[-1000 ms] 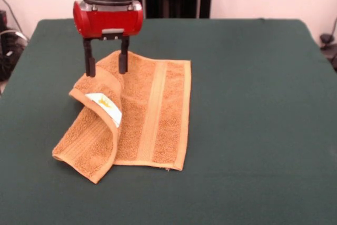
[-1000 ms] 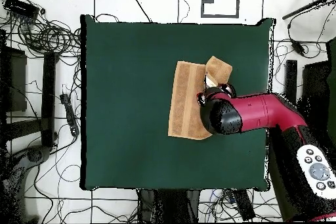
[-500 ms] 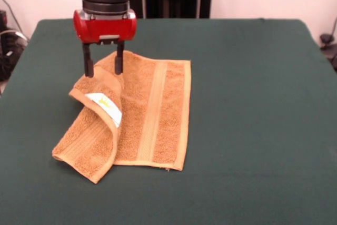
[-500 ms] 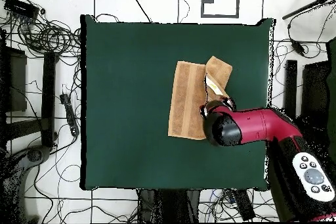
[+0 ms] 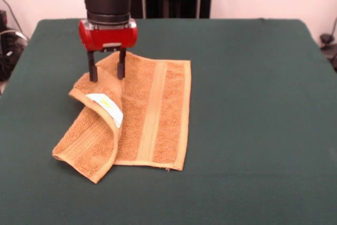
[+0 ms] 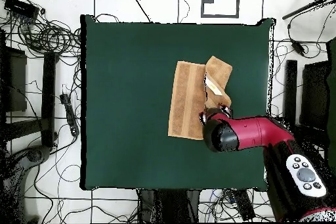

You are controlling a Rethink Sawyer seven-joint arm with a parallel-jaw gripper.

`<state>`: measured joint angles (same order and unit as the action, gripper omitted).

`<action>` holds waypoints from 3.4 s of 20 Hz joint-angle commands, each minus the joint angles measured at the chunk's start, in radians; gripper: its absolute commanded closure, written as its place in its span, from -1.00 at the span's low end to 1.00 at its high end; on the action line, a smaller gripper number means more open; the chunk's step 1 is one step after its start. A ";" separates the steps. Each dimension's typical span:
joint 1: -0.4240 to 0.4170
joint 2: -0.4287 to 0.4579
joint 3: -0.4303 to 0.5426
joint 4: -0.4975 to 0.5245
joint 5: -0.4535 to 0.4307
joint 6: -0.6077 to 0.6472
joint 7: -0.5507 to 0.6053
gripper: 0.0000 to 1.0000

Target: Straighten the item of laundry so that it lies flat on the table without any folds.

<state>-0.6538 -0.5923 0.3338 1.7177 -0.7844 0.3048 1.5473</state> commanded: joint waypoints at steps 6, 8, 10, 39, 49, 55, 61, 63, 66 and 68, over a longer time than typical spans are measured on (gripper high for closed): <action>0.078 0.123 -0.070 0.006 0.020 -0.126 0.175 -1.00; 0.077 0.145 -0.067 -0.014 0.028 -0.120 0.160 -1.00; 0.077 0.155 -0.068 -0.028 0.028 -0.120 0.144 -1.00; 0.373 0.101 -0.587 0.154 0.336 -0.321 0.415 1.00; 0.504 0.180 -0.753 0.259 0.650 -0.397 0.592 1.00; 0.561 0.262 -0.822 0.239 0.677 -0.908 0.541 1.00; 0.584 0.319 -0.835 0.234 0.784 -1.163 0.511 1.00; 0.544 0.312 -0.793 0.231 0.746 -1.183 0.526 1.00; 0.533 0.318 -0.779 0.260 0.822 -1.225 0.537 -1.00; 0.538 0.317 -0.776 0.279 0.877 -1.209 0.551 -1.00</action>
<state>-0.1258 -0.2928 -0.5039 1.9280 -0.0754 -0.8789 1.8578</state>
